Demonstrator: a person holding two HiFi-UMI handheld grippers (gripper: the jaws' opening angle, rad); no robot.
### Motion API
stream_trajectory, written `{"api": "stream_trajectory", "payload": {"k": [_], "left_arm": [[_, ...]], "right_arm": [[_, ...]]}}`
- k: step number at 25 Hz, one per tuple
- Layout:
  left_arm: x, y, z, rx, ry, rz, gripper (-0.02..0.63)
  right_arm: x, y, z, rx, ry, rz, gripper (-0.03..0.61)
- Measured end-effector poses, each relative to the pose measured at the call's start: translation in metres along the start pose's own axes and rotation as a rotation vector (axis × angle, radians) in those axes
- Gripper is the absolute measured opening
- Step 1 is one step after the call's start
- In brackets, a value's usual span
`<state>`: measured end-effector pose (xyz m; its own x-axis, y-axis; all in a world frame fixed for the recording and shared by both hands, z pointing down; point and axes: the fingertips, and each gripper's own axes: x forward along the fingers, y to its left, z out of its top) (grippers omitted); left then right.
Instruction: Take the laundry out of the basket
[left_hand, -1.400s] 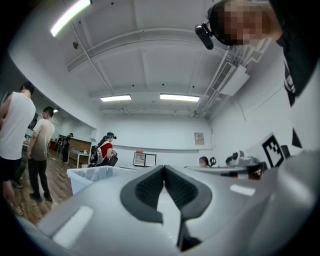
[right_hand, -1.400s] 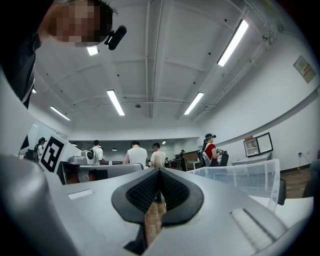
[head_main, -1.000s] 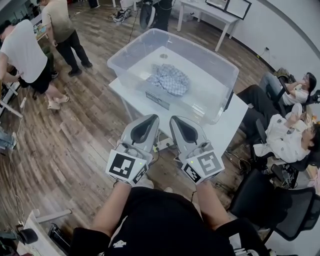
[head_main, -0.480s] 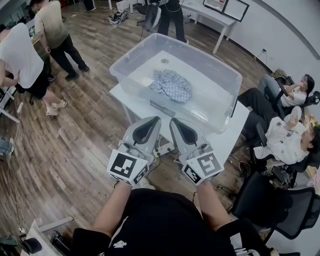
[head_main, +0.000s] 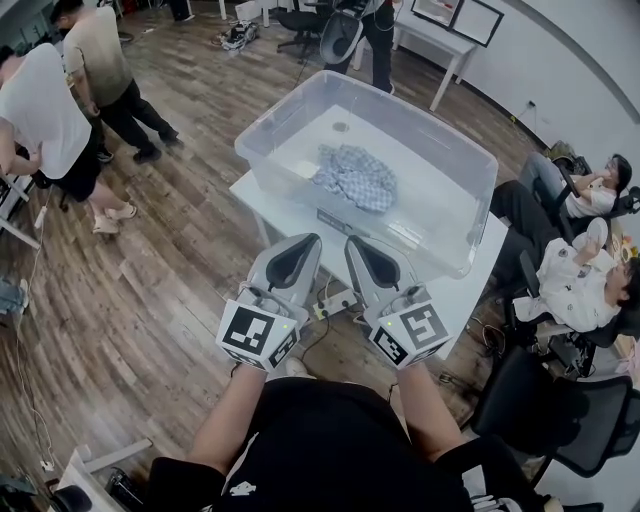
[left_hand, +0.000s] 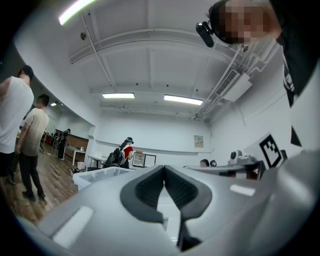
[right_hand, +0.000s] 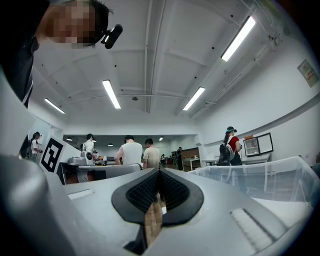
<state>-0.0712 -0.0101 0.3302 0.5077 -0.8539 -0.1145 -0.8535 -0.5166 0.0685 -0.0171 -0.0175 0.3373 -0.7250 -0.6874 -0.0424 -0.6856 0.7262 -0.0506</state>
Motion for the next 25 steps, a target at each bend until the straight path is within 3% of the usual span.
{"api": "stream_trajectory", "payload": {"k": [11,25], "left_arm": [[-0.013,0.019,-0.007,-0.025,0.01,-0.034,0.009],[0.016,0.018,-0.016,-0.042,0.017,-0.063,0.009]], "right_arm": [[0.02,0.027,-0.002,0.006,-0.004,-0.007,0.0],[0.025,-0.006,0.001,-0.003,-0.007,-0.048,0.0]]}}
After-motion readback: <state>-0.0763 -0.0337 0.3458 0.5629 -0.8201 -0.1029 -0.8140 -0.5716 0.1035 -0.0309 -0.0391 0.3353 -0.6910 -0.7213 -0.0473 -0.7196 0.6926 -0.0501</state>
